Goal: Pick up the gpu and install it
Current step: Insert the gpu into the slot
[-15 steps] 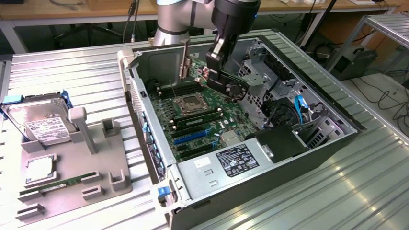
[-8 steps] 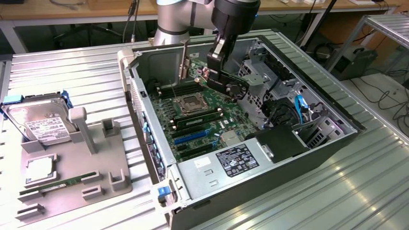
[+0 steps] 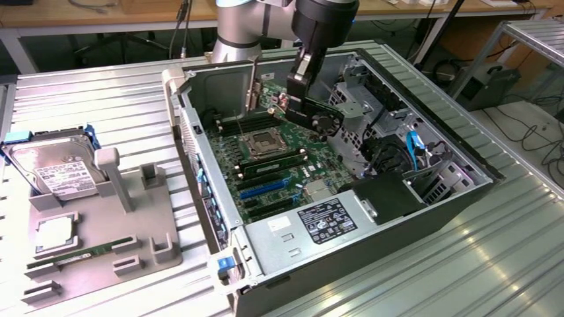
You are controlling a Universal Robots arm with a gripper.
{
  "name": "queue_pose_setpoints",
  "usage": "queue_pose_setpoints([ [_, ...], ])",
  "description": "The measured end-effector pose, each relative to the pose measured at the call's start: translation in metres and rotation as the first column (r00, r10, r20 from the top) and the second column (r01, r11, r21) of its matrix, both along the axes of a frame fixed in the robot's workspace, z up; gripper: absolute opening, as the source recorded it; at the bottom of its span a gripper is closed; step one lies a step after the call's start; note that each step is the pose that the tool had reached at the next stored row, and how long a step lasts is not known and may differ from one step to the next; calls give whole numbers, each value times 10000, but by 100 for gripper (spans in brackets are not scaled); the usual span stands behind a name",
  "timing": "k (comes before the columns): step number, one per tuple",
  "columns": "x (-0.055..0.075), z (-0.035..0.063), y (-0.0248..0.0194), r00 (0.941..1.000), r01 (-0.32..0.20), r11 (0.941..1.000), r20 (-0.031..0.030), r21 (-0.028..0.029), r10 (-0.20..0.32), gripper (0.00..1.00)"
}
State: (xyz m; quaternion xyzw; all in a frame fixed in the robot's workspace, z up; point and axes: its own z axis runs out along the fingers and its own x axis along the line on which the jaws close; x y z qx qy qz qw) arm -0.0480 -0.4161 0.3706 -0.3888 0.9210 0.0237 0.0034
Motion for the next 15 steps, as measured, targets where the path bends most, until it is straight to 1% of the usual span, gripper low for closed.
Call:
queue_pose_setpoints([
  [6, 0, 0, 0, 9994, -351, 9994, 0, 0, 351, 26],
  [15, 0, 0, 0, 9969, -783, 9969, 0, 0, 783, 26],
])
